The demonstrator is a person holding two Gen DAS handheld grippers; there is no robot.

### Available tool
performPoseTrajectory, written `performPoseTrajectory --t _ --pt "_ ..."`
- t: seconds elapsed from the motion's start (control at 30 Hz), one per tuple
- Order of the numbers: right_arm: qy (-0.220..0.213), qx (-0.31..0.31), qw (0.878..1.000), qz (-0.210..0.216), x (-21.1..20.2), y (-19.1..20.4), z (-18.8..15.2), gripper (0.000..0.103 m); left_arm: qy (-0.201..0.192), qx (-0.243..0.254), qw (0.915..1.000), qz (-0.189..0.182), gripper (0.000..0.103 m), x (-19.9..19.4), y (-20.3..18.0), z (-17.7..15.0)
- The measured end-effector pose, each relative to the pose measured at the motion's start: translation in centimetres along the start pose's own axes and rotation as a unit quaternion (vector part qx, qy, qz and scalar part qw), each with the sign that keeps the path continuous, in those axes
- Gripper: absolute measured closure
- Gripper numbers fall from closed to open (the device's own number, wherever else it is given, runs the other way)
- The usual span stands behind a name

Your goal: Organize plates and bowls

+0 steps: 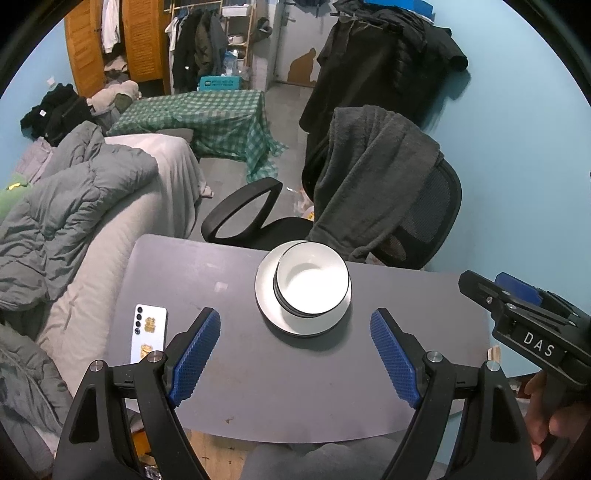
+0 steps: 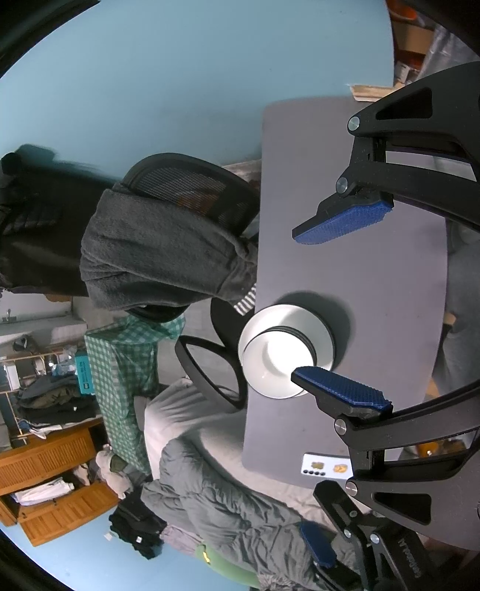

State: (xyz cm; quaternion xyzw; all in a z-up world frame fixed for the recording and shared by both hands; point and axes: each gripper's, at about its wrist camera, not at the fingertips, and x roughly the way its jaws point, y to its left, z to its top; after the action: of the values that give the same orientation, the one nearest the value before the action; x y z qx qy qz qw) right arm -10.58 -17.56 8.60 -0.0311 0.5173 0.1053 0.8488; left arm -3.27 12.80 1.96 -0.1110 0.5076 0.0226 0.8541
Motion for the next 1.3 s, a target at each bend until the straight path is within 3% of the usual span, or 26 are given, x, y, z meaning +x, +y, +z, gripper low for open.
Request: performPoseTrajectory --t 1.3 --pt "0.000 -0.001 1.000 -0.001 0.12 0.14 0.22 0.035 0.002 0.005 1.0000 0.007 0.018 -0.11 0.33 0.26"
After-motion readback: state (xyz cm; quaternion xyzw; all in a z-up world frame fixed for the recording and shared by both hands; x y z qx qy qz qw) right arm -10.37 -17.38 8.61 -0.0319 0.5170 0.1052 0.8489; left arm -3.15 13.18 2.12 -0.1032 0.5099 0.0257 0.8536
